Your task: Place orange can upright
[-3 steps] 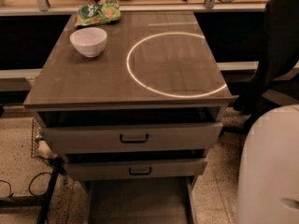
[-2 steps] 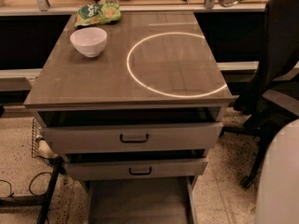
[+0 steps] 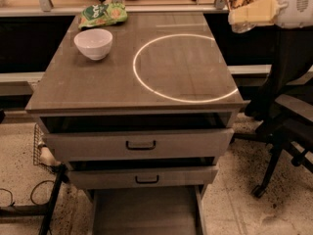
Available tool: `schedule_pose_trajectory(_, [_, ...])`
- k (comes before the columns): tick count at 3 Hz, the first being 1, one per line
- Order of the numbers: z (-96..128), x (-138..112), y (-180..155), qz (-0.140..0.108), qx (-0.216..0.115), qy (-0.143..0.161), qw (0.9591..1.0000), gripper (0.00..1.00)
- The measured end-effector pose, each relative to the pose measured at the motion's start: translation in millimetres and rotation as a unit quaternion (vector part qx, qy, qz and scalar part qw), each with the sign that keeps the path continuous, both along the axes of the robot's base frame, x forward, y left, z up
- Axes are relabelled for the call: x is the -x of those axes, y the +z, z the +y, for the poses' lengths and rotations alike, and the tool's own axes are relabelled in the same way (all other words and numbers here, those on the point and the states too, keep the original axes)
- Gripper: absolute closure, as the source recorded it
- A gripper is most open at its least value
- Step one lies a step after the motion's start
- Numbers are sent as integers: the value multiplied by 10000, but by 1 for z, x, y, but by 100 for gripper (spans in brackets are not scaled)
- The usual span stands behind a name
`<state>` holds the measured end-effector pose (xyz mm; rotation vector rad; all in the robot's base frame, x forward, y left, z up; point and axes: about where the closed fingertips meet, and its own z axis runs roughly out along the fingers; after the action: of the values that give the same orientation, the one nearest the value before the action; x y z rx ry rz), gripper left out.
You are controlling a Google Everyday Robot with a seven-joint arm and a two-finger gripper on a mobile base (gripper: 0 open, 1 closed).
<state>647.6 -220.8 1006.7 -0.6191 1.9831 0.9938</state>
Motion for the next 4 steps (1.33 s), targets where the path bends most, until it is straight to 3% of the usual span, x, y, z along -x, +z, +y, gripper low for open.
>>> schedule_pose_trajectory(1, [9,21,-19,-492,-89,573,9971,100])
schedule_pose_trajectory(2, [19,35,-36,-1070,-33,927,9899,100])
schedule_pose_trajectory(3, [30,46,-50,-1668,-133,1050,9803,100])
schedule_pose_trajectory(4, [49,31,-64,-2038,-607,742,9743,100])
